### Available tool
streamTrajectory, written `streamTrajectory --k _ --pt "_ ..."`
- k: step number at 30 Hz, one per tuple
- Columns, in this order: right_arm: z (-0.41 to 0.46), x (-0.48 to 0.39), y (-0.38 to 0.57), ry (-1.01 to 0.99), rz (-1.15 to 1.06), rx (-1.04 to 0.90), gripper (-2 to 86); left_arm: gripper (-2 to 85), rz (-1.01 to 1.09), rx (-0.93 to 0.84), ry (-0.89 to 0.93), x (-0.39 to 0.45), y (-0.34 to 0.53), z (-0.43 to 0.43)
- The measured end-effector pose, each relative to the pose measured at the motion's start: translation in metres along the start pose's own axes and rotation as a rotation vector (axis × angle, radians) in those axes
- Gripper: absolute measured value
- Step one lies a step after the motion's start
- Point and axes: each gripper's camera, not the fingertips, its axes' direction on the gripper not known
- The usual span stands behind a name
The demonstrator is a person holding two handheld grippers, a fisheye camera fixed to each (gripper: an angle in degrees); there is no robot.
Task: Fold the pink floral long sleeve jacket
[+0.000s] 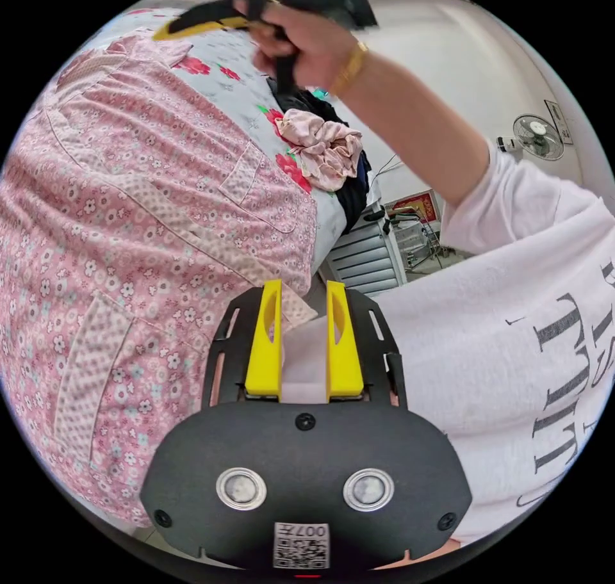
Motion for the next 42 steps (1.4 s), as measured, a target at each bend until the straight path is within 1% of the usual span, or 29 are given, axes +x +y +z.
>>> streamTrajectory --k 2,3,5,8,10,11,13,15,16,18,23,25,27,28,30,32,34,36,38,40,42 --pt "-0.010 -0.004 0.075 -0.070 0.055 -0.027 2.7 8.9 -0.008 0.004 -0.006 0.001 -0.003 0.006" --pt "-0.011 -0.006 0.093 -0.089 0.079 -0.040 2.9 8.9 -0.013 0.015 -0.027 0.003 -0.003 0.007" --pt "-0.013 -0.015 0.154 -0.189 0.143 -0.081 3.9 8.8 -0.031 0.052 -0.078 0.006 0.003 0.003" --pt "-0.014 -0.034 0.200 -0.260 0.172 -0.102 4.4 8.7 -0.120 0.164 -0.217 0.007 0.026 -0.018" --pt "-0.013 -0.041 0.213 -0.286 0.183 -0.112 4.5 8.8 -0.264 0.275 -0.373 0.001 0.057 -0.044" --pt "-0.011 -0.043 0.218 -0.313 0.189 -0.115 4.4 8.8 -0.310 0.305 -0.413 -0.001 0.067 -0.051" --pt "-0.007 -0.045 0.217 -0.341 0.182 -0.124 4.2 9.0 -0.524 0.423 -0.540 -0.014 0.109 -0.080" --pt "-0.002 -0.048 0.212 -0.343 0.159 -0.145 4.0 9.1 -0.618 0.494 -0.578 -0.023 0.135 -0.096" --pt "0.002 -0.050 0.208 -0.334 0.140 -0.159 3.9 9.2 -0.670 0.507 -0.597 -0.031 0.147 -0.102" --pt "0.008 -0.056 0.200 -0.320 0.101 -0.173 3.7 9.6 -0.710 0.501 -0.621 -0.044 0.153 -0.108" --pt "0.033 -0.077 0.178 -0.206 -0.003 -0.254 2.5 10.0 -0.757 0.444 -0.660 -0.079 0.130 -0.108" --pt "0.035 -0.081 0.175 -0.177 -0.045 -0.275 1.5 7.1 -0.817 0.385 -0.762 -0.086 0.114 -0.107" --pt "0.034 -0.085 0.174 -0.168 -0.088 -0.297 0.5 4.0 -0.808 0.344 -0.796 -0.085 0.105 -0.108" --pt "0.031 -0.087 0.174 -0.182 -0.104 -0.303 0.3 0.6 -0.748 0.326 -0.739 -0.083 0.100 -0.108" --pt "0.019 -0.089 0.177 -0.187 -0.113 -0.284 0.0 -0.3 -0.711 0.296 -0.720 -0.076 0.097 -0.107" --pt "-0.002 -0.090 0.184 -0.183 -0.120 -0.254 -0.2 -0.7 -0.687 0.323 -0.720 -0.059 0.104 -0.108" --pt "-0.010 -0.090 0.193 -0.153 -0.126 -0.240 -0.2 -0.8 -0.720 0.376 -0.710 -0.044 0.123 -0.105" --pt "-0.004 -0.087 0.199 -0.171 -0.110 -0.267 -0.2 -0.8 -0.739 0.367 -0.679 -0.045 0.132 -0.097" --pt "0.020 -0.082 0.205 -0.166 -0.079 -0.351 -0.2 -0.7 -0.773 0.344 -0.620 -0.055 0.136 -0.090" --pt "0.031 -0.078 0.207 -0.159 -0.059 -0.377 -0.2 -0.2 -0.829 0.341 -0.535 -0.068 0.137 -0.089" --pt "0.030 -0.077 0.206 -0.159 -0.036 -0.366 -0.1 0.5 -0.832 0.360 -0.530 -0.067 0.137 -0.099"
